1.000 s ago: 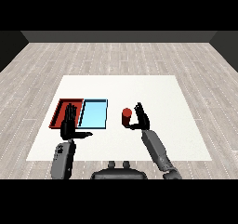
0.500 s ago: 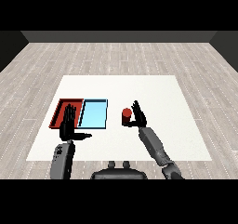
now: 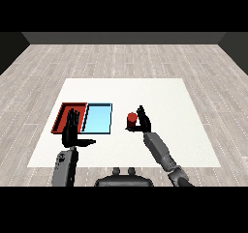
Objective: Pick the red can and put it in the red box
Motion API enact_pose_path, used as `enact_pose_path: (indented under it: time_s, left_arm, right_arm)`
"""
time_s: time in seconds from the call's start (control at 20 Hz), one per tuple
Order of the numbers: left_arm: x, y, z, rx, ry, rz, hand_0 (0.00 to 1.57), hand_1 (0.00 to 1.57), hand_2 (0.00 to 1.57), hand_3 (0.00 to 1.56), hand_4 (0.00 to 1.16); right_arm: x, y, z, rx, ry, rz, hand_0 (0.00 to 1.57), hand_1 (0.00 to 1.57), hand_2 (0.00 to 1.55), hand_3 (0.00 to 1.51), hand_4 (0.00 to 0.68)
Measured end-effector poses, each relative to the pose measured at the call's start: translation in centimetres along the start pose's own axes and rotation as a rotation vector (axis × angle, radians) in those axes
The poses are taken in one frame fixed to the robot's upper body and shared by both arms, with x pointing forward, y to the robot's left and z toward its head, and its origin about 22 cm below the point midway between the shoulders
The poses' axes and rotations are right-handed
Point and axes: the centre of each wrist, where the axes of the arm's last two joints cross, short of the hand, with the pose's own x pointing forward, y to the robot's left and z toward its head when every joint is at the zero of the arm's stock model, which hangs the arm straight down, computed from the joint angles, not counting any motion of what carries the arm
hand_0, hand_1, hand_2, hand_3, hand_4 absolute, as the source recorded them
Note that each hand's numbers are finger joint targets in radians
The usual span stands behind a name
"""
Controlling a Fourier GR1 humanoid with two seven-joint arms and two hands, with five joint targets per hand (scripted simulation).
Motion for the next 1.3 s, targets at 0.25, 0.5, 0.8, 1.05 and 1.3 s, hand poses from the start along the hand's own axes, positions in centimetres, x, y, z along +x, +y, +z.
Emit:
enact_pose_path:
  time_s: [0.25,0.5,0.8,1.05,1.3]
  left_arm:
    - [-0.3,-0.8,0.2,0.005,0.003,-0.007,0.00,0.00,0.00,0.00,0.00]
    - [-0.3,-0.3,-0.3,0.008,-0.001,0.000,0.00,0.00,0.00,0.00,0.00]
    - [-0.2,-0.4,-0.4,0.013,0.001,0.002,0.00,0.00,0.00,0.00,0.00]
    - [-0.1,0.4,-0.4,0.009,-0.002,0.013,0.00,0.00,0.00,0.00,0.00]
    - [0.1,0.4,-0.3,0.016,-0.010,0.012,0.00,0.00,0.00,0.00,0.00]
  right_arm:
    - [-0.4,0.2,-0.5,0.010,0.005,0.005,0.00,0.00,0.00,0.00,0.000]
    - [-0.5,1.0,-0.5,0.012,0.012,-0.002,0.00,0.00,0.00,0.00,0.000]
    - [-0.7,1.5,-1.0,0.026,0.018,0.002,0.00,0.00,0.00,0.00,0.000]
    - [-0.5,2.4,-1.7,0.025,0.028,0.011,0.00,0.00,0.00,0.00,0.000]
    - [-0.2,2.8,-2.3,0.024,0.062,0.026,0.00,0.00,0.00,0.00,0.000]
